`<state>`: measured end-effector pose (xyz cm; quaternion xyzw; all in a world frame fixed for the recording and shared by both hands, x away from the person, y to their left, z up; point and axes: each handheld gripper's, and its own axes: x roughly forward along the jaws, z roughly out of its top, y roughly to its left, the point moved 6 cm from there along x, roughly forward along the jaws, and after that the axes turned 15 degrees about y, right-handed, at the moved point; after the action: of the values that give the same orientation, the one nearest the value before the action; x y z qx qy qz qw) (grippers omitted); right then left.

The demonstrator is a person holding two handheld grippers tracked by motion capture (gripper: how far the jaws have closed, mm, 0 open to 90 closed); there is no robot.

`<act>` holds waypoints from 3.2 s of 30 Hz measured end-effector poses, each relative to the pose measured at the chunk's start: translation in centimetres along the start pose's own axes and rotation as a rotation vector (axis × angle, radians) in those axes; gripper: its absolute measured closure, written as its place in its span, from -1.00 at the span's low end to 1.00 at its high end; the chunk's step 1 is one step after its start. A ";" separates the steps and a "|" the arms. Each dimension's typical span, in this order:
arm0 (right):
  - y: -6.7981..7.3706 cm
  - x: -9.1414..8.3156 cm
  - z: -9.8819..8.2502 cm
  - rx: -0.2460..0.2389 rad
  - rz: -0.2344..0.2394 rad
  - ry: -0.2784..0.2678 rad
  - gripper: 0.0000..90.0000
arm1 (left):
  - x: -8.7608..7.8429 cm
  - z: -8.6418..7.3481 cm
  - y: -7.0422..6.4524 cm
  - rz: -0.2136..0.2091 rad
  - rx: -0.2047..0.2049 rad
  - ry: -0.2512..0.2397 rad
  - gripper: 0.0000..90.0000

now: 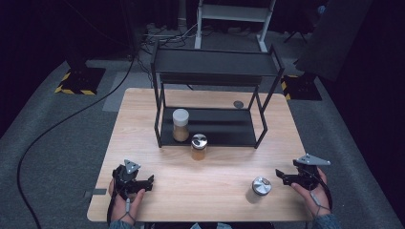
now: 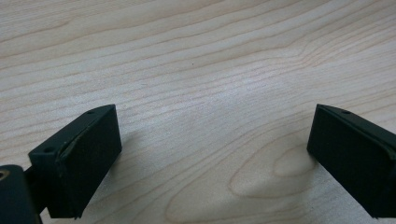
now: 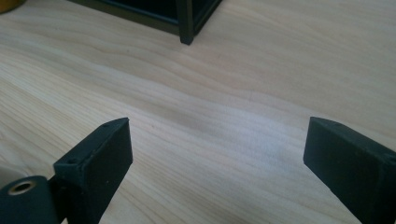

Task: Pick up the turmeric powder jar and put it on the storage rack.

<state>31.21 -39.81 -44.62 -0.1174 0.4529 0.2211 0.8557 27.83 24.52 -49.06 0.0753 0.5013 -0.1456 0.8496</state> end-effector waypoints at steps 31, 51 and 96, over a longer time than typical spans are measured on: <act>4.3 -3.5 7.3 0.024 0.018 -0.133 -0.84 | 0.0 0.0 -0.1 0.004 -0.008 -0.001 -0.94; 9.3 -3.0 11.5 -0.002 -0.002 -0.182 -0.84 | 0.0 0.0 -0.2 0.004 -0.010 -0.001 -0.94; 17.8 0.4 16.0 -0.086 0.016 -0.240 -0.83 | 0.0 0.0 -0.1 0.004 -0.009 -0.001 -0.94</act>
<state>34.36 -17.68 -35.98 -0.1232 0.3381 0.2597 0.8961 27.76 24.39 -49.08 0.0725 0.5014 -0.1415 0.8505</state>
